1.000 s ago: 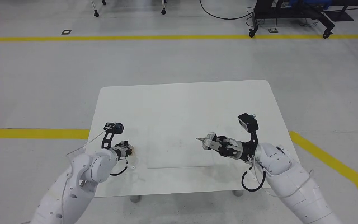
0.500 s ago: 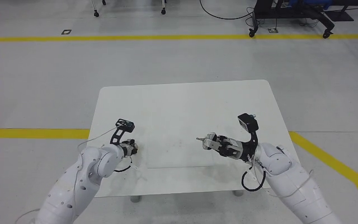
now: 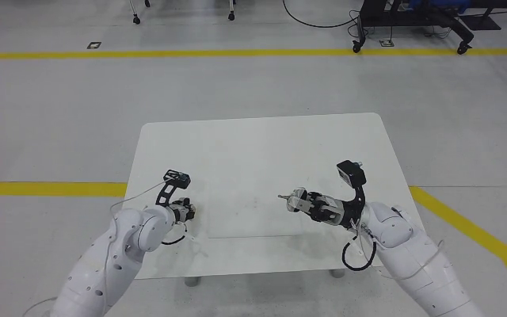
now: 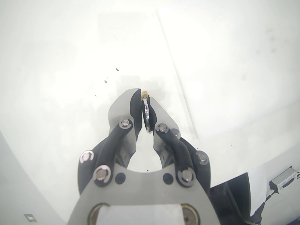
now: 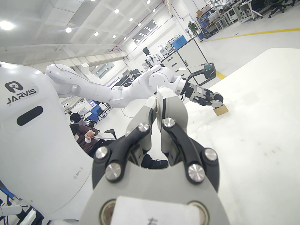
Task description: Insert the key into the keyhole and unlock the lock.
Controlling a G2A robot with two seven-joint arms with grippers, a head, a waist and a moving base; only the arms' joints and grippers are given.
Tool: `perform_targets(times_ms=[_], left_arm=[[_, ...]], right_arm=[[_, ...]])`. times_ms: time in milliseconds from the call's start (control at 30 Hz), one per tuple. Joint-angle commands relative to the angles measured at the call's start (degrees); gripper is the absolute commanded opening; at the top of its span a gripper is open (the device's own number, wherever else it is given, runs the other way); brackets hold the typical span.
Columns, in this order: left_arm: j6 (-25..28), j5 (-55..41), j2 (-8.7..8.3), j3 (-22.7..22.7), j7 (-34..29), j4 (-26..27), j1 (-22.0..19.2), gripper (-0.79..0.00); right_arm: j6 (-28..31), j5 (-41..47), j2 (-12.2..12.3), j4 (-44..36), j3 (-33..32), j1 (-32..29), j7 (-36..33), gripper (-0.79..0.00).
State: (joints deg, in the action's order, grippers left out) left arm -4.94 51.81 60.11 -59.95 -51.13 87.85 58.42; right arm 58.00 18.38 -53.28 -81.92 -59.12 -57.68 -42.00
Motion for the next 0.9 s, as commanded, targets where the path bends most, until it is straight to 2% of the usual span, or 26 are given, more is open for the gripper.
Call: perform_targets(times_ms=[0, 233, 400, 433, 733, 800, 867], left_arm=[[-0.2, 0.3, 0.01, -0.3, -0.3, 0.4, 0.3, -0.566], [-0.2, 0.6, 0.05, -1.1, -0.7, 1.5, 1.2, -0.579], [-0.2, 0.8, 0.08, -1.7, -0.8, 2.3, 2.0, -0.720], [-0.2, 1.0, 0.10, -1.7, -1.1, 2.3, 2.1, -0.785], [1.6, -1.0, 0.47, -2.3, 0.0, 2.6, 2.4, -0.785], [4.4, -4.9, 0.53, -3.3, 1.5, 3.0, 2.8, -0.785], [9.7, -11.7, 0.56, -4.7, 2.2, 2.1, 3.0, -0.785]], right_arm=[[0.0, 0.0, 0.0, 0.0, 0.0, 0.0, 0.0, -0.785], [0.0, 0.0, 0.0, 0.0, 0.0, 0.0, 0.0, -0.785], [0.0, 0.0, 0.0, 0.0, 0.0, 0.0, 0.0, -0.785], [0.0, 0.0, 0.0, 0.0, 0.0, 0.0, 0.0, -0.785], [0.0, 0.0, 0.0, 0.0, 0.0, 0.0, 0.0, -0.785], [0.0, 0.0, 0.0, 0.0, 0.0, 0.0, 0.0, -0.785], [0.0, 0.0, 0.0, 0.0, 0.0, 0.0, 0.0, -0.785]])
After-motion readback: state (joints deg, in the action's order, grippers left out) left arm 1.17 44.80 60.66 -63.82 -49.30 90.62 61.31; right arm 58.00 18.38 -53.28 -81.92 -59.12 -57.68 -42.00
